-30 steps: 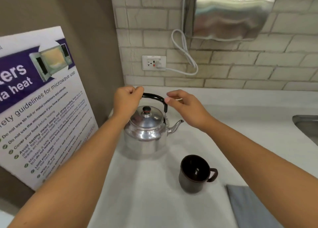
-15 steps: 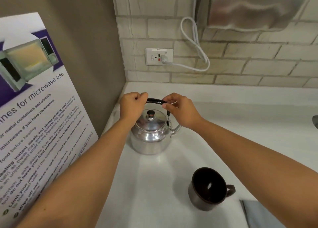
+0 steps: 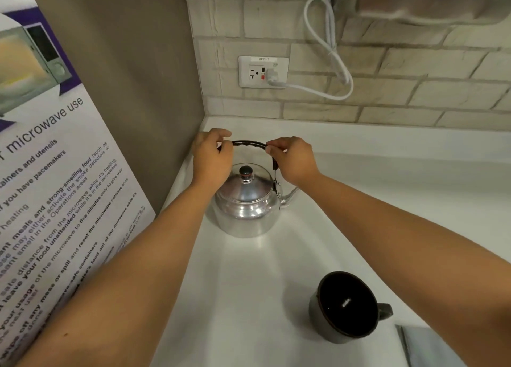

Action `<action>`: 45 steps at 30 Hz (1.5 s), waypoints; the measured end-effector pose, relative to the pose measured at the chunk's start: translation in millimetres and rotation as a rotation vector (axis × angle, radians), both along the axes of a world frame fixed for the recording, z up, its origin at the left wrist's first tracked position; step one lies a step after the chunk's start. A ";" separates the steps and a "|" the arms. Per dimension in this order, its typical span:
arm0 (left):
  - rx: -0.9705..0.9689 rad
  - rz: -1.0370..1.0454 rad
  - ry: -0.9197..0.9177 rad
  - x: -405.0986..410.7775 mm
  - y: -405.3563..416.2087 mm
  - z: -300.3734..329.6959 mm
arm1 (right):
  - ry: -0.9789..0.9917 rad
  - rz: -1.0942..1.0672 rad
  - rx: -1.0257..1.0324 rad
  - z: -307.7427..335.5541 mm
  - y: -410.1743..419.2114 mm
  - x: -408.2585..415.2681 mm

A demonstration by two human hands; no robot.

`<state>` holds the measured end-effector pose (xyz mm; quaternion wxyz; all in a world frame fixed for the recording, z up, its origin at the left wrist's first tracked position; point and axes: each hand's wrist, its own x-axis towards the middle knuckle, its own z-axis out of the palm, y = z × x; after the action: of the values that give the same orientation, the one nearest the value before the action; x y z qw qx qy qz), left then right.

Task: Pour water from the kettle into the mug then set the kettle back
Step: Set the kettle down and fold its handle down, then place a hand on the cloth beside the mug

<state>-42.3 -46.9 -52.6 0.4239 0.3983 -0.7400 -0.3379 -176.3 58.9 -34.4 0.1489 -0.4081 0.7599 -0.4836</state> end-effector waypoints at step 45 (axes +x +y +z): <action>-0.201 -0.332 -0.860 136.9 237.4 -122.7 | 0.523 0.059 0.776 -128.3 311.0 37.3</action>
<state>94.5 190.5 -175.4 0.0556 0.3355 -0.9311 -0.1318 -139.0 369.8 -162.7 0.1078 -0.4517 0.8847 -0.0403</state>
